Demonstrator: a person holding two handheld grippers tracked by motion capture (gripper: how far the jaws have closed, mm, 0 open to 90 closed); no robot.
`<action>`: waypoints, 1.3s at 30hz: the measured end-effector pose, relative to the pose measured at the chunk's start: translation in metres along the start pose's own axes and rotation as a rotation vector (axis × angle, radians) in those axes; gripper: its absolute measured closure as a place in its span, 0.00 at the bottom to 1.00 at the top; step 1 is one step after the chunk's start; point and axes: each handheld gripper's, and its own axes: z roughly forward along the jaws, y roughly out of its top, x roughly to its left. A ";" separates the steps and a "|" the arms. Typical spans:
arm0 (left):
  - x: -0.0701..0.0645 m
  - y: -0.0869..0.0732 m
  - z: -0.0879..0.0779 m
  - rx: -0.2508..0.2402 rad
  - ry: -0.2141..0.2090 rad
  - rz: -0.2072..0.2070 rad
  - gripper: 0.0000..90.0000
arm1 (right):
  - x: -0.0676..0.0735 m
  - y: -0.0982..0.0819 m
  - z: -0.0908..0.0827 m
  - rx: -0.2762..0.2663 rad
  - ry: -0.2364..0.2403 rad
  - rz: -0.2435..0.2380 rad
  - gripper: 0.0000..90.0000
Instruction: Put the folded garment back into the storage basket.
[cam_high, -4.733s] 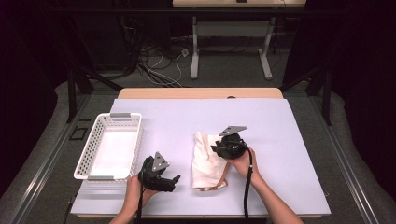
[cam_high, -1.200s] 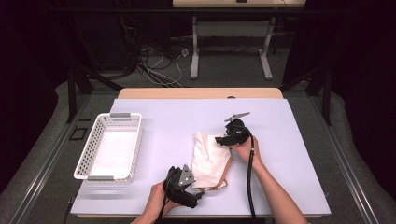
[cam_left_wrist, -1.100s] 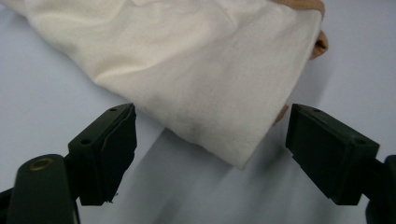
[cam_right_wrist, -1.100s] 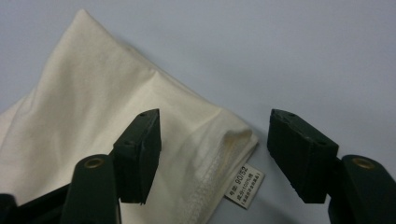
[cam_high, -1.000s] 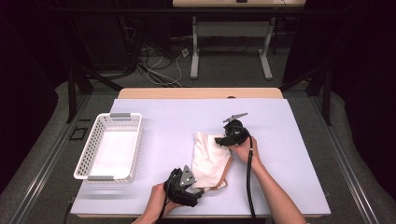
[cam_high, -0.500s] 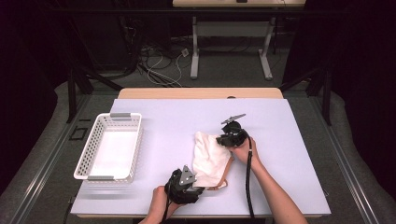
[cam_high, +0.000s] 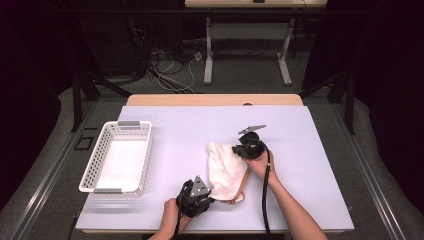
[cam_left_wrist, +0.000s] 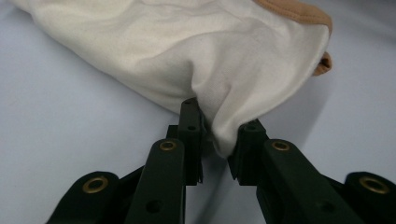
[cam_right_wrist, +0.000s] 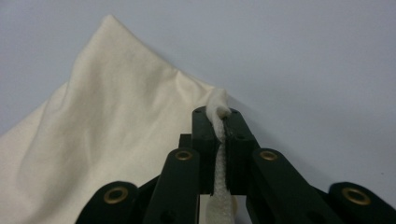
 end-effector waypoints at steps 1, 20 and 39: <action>0.001 0.001 -0.001 -0.003 0.004 0.005 0.86 | 0.000 0.000 0.000 -0.015 0.002 0.001 0.95; 0.022 -0.001 -0.037 -0.037 0.056 0.013 0.86 | 0.024 0.025 -0.009 -0.108 -0.016 -0.041 0.95; 0.055 -0.024 -0.065 0.000 0.124 -0.031 0.86 | 0.064 0.053 0.025 -0.132 0.006 -0.079 0.95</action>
